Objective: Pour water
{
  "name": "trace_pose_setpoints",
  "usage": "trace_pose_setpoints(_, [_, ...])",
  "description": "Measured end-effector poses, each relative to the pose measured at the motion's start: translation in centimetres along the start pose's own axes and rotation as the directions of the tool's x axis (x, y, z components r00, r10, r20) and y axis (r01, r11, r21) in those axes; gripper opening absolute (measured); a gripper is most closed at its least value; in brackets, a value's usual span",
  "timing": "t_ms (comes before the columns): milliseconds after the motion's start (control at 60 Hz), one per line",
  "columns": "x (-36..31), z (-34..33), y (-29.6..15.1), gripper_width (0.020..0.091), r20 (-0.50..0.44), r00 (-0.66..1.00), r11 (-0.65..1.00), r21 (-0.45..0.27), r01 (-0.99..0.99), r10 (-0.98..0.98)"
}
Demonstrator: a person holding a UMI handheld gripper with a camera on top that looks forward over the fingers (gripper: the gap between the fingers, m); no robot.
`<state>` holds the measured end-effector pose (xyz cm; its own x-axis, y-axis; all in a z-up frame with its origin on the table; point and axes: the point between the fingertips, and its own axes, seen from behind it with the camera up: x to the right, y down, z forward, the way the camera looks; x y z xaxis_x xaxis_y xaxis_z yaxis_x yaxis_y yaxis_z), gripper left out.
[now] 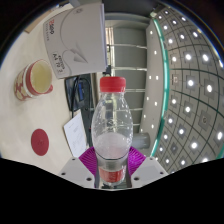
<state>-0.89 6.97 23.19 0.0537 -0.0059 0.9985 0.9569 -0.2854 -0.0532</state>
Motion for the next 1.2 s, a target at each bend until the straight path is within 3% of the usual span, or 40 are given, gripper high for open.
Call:
trace_pose_setpoints(233, [-3.4,2.2,-6.4,0.0360,-0.087,0.912,0.907,0.102,0.408,-0.401])
trace_pose_setpoints(383, [-5.1,2.6,-6.5,0.0359,-0.066,0.884,0.877,0.113,0.468,-0.463])
trace_pose_setpoints(517, [-5.4,2.7,-6.5,0.0360,-0.016,0.931,0.922,0.135,0.362,-0.364])
trace_pose_setpoints(650, [-4.5,2.1,-6.4,0.0366,0.098,0.995,0.988,0.151,0.001,-0.016])
trace_pose_setpoints(783, [-3.9,0.7,-7.1,0.0368,0.288,0.844,0.861,0.108,-0.497,0.452])
trace_pose_setpoints(883, [-4.6,0.1,-7.6,0.0367,0.417,0.633,0.680,0.048,-0.732,0.652])
trace_pose_setpoints(1083, [-10.1,0.8,-6.3,0.0366,0.563,0.213,0.374,-0.188,-0.908,0.799])
trace_pose_setpoints(1200, [-13.0,1.8,-4.6,0.0366,0.564,0.130,0.316,-0.246,-0.916,0.816])
